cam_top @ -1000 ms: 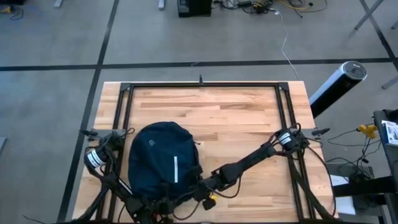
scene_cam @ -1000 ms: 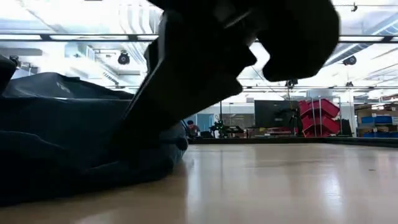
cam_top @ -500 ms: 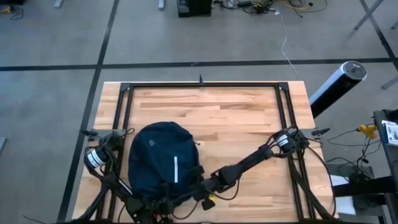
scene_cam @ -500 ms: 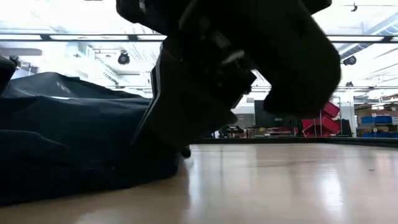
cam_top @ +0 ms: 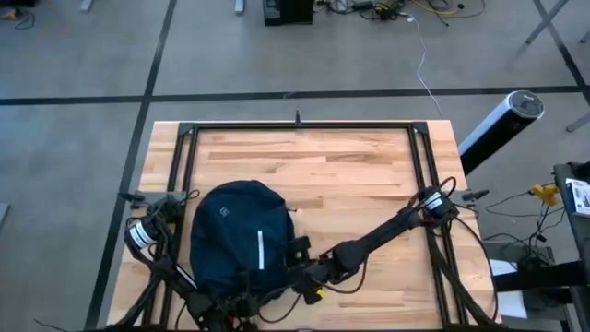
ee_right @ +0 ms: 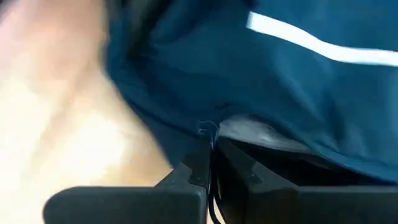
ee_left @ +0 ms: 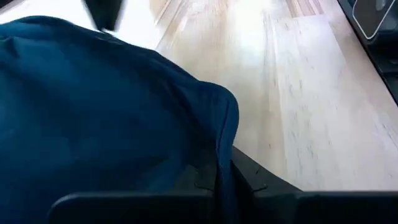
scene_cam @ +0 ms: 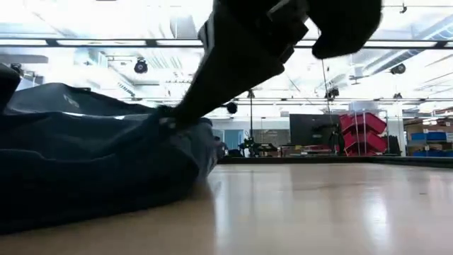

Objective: Unpack backpack
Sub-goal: Close the blue backpack

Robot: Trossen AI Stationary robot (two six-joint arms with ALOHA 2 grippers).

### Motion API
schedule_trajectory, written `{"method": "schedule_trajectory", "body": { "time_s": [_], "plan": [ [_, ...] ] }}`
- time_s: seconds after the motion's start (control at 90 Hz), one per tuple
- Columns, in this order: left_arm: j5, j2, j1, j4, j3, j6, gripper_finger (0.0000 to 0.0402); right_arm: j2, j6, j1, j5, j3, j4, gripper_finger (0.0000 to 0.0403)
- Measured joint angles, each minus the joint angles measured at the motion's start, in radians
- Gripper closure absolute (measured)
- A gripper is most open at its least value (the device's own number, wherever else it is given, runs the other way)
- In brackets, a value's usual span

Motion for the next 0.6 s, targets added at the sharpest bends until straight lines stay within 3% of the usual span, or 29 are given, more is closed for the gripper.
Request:
{"method": "schedule_trajectory", "body": {
  "time_s": [0.178, 0.478, 0.6],
  "plan": [
    [0.005, 0.0, -0.01, 0.006, 0.0, -0.001, 0.0402, -0.067, -0.014, -0.04, 0.113, -0.008, -0.124, 0.0402],
    [0.009, -0.001, -0.063, 0.023, 0.003, -0.001, 0.0402, -0.121, -0.154, -0.23, 0.114, -0.061, -0.131, 0.0403],
    [-0.013, -0.005, -0.076, 0.02, 0.003, -0.005, 0.0402, -0.12, -0.163, -0.31, 0.018, -0.079, -0.12, 0.0403]
  ]
}}
